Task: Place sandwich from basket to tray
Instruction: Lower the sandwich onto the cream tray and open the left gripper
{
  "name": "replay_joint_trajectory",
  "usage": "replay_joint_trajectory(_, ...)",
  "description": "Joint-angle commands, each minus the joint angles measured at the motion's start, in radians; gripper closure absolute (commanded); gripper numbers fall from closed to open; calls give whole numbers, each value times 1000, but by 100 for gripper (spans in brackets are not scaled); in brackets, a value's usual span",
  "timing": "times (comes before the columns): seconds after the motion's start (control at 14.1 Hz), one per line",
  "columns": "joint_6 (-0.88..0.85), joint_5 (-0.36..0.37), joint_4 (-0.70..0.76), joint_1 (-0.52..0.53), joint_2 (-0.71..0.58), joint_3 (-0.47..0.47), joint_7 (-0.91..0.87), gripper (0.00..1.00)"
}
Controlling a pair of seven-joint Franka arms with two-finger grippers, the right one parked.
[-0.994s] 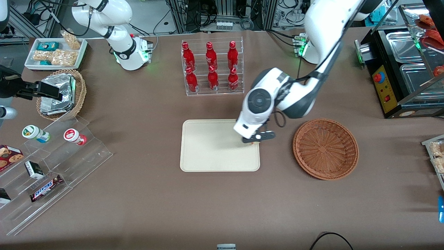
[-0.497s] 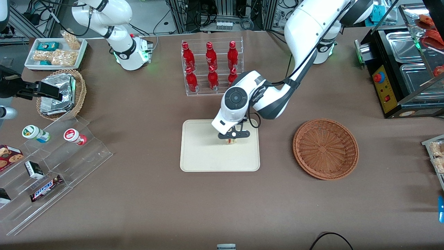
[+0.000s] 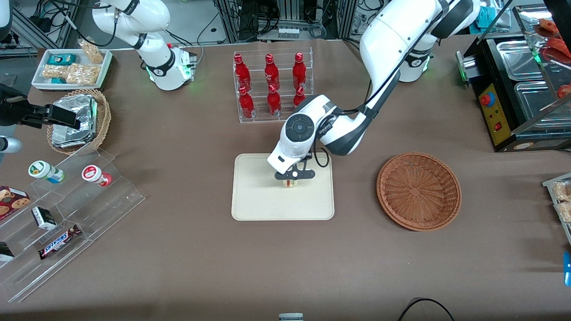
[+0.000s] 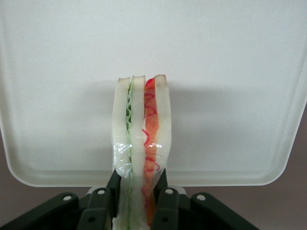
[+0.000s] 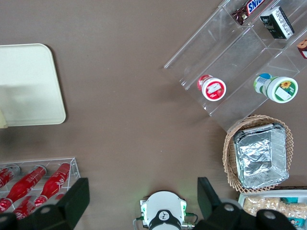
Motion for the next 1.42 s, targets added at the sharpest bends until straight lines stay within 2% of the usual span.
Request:
replay_joint_trajectory(0.0, 0, -11, 67, -12, 40, 7, 9, 64)
replay_joint_trajectory(0.28, 0, -11, 119, -12, 77, 7, 5, 50)
replay_joint_trajectory(0.43, 9, -9, 119, -14, 80, 7, -8, 25)
replay_joint_trajectory(0.5, 33, -11, 118, -14, 80, 7, -17, 5)
replay_joint_trajectory(0.57, 41, -3, 115, -14, 80, 7, -52, 0)
replay_joint_trajectory(0.78, 22, 15, 110, -14, 66, 9, -89, 0)
replay_joint_trajectory(0.99, -90, 25, 108, -3, 22, 18, -81, 0)
replay_joint_trajectory(1.21, -294, 34, 99, 66, -71, 23, 3, 0)
replay_joint_trajectory(1.35, -336, -4, 34, 153, -154, 17, 109, 0)
